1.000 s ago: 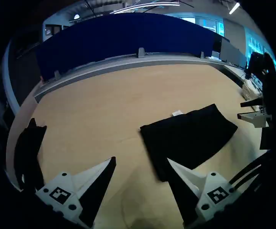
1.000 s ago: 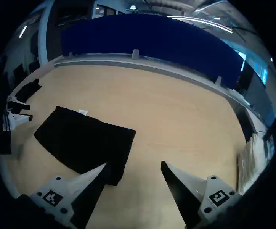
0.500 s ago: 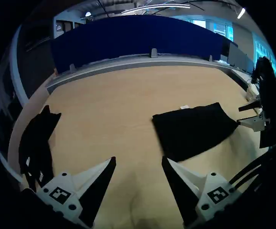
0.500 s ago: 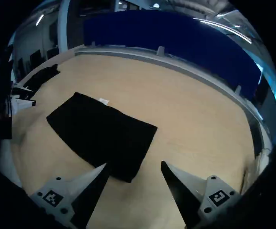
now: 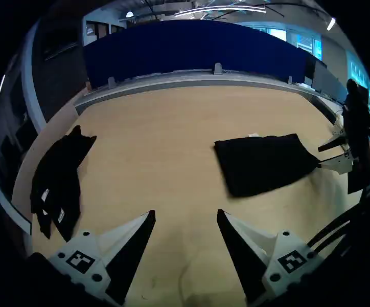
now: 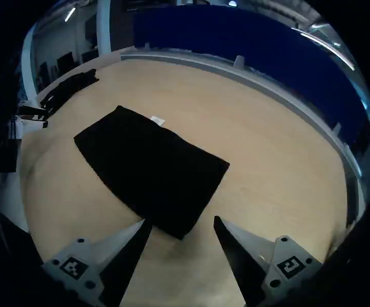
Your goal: Fold towel
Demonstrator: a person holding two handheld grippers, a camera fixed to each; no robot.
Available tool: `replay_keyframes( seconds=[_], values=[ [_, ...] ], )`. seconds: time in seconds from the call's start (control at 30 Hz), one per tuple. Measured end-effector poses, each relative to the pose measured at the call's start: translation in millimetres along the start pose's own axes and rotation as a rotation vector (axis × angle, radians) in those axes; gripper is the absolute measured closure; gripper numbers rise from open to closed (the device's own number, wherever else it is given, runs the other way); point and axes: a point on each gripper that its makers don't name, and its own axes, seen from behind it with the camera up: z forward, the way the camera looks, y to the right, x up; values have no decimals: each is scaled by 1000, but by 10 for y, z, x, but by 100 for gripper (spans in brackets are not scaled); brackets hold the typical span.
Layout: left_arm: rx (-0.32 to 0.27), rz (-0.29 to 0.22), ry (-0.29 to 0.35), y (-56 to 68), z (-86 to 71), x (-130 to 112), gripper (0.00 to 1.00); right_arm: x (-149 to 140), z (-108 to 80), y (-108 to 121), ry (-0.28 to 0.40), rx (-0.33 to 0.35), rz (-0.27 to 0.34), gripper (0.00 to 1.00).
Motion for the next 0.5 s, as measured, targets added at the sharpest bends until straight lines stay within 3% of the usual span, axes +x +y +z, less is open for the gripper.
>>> replay_keyframes(
  seconds=[0.2,0.5],
  values=[
    [12,-16,-5,-53,-98,-71,11,-48,35,13,-16,14,-13,30],
    [24,-23,-10,-117,-228,-141,11,-167,102,-16,-56,42,-28,44]
  ],
)
